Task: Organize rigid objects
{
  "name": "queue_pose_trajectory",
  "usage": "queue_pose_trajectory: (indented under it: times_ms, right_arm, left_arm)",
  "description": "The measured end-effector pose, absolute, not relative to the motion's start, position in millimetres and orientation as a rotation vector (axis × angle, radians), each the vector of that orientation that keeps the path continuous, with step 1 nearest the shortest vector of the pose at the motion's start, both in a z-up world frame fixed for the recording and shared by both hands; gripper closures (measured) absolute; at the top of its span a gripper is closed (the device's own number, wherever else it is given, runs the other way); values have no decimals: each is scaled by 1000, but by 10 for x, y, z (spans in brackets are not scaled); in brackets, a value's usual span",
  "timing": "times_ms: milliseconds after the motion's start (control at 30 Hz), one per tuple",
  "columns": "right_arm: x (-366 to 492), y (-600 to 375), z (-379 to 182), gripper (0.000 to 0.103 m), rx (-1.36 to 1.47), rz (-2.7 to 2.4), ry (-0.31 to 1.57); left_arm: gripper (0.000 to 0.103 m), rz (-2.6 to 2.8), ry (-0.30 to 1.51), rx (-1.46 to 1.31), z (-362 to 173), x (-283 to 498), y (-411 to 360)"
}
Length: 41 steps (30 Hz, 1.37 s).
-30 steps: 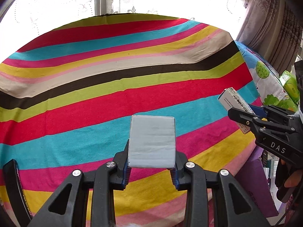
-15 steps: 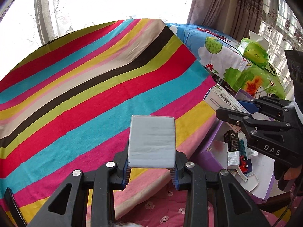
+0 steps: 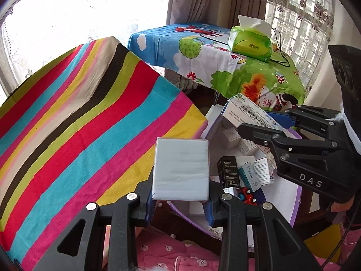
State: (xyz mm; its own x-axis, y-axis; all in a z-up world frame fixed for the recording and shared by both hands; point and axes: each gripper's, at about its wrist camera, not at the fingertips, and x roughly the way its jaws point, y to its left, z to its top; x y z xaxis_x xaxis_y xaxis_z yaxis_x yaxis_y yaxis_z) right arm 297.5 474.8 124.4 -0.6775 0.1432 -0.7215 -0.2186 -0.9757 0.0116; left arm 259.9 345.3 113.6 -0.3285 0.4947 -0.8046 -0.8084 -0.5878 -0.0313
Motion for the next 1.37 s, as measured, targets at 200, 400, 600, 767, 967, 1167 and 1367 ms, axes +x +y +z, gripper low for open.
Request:
queue_pose_trajectory:
  times_ms: [200, 400, 600, 767, 967, 1167, 1367]
  right_arm:
    - [3357, 5034, 1128, 66, -1153, 2617, 196]
    - [3629, 5196, 959, 66, -1176, 2550, 238]
    - [3758, 5219, 1012, 22, -1086, 2529, 229]
    - [3847, 5167, 1081, 13, -1052, 2450, 178]
    - [3873, 5118, 931, 10, -1118, 2399, 188]
    - [3838, 5093, 717, 10, -1213, 2346, 218]
    - [3821, 5104, 650, 10, -1237, 2339, 237]
  left_arm:
    - [68, 1927, 509, -999, 1046, 2862, 3872]
    - [67, 1895, 454, -986, 918, 3030, 4017]
    - [21, 1887, 466, -834, 1195, 3228, 3961]
    - [0, 2044, 424, -699, 1652, 3323, 3783]
    - [0, 2042, 486, -941, 1296, 3051, 3808]
    - [0, 1988, 561, -1082, 831, 2998, 3805]
    - [0, 2007, 584, -1024, 773, 3112, 3807]
